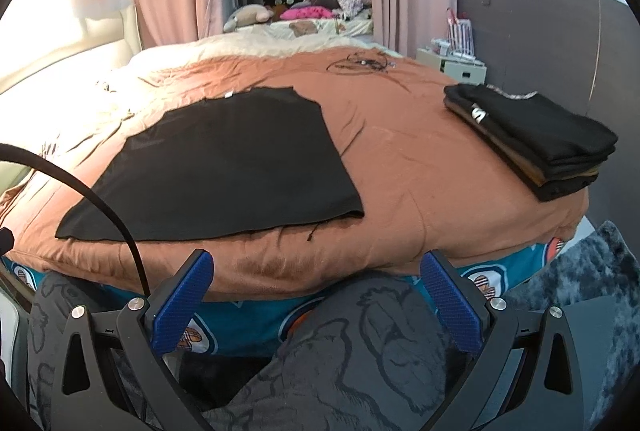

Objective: Fold small clothes
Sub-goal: 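Grasp the black T-shirt hem with the left tool while the right tool grasps it too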

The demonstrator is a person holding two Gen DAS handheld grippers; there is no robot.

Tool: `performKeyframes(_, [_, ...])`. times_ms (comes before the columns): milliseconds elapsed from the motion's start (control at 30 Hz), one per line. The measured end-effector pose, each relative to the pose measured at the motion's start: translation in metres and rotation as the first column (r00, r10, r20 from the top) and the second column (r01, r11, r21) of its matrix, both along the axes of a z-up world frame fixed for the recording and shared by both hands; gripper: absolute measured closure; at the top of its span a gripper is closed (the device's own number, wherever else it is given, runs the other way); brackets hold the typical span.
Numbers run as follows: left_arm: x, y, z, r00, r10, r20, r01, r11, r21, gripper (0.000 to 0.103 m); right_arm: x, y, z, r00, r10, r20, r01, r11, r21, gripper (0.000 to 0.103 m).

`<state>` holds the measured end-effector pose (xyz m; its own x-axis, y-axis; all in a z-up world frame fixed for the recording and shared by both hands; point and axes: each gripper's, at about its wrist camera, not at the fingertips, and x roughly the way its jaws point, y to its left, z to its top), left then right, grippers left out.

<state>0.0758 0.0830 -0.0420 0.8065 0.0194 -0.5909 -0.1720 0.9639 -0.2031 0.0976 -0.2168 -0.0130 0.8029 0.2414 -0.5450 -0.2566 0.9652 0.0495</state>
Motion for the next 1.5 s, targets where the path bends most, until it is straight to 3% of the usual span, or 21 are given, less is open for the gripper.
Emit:
performKeyframes(367, [0.041,0.043,-0.031,0.991,0.074,-0.114,-0.075,0.997,0.002,0.004,0.052,0.005,-0.002,0.995,-0.015,-0.101,0.017,1.0,0.017,0.003])
performKeyframes(700, [0.063,0.106,-0.063,0.961,0.185,-0.207,-0.194,0.981,-0.022,0.024,0.103,0.003,-0.011,0.979,-0.033,-0.201,0.044,0.998,0.05,0.025])
performKeyframes(1033, [0.075,0.146,-0.089,0.928,0.248,-0.278,-0.274,0.96,-0.06,0.048,0.144,-0.009,-0.016,0.964,-0.053,-0.262,0.085,0.99,0.115,0.038])
performKeyframes(1367, [0.073,0.165,-0.097,0.916,0.284,-0.283,-0.32,0.943,-0.088,0.058,0.159,-0.024,-0.024,0.962,-0.024,-0.273,0.09,0.969,0.231,0.052])
performKeyframes(1500, [0.07,0.172,-0.102,0.912,0.31,-0.267,-0.351,0.928,-0.123,0.069,0.167,-0.031,-0.028,0.958,-0.008,-0.288,0.098,0.949,0.299,0.057])
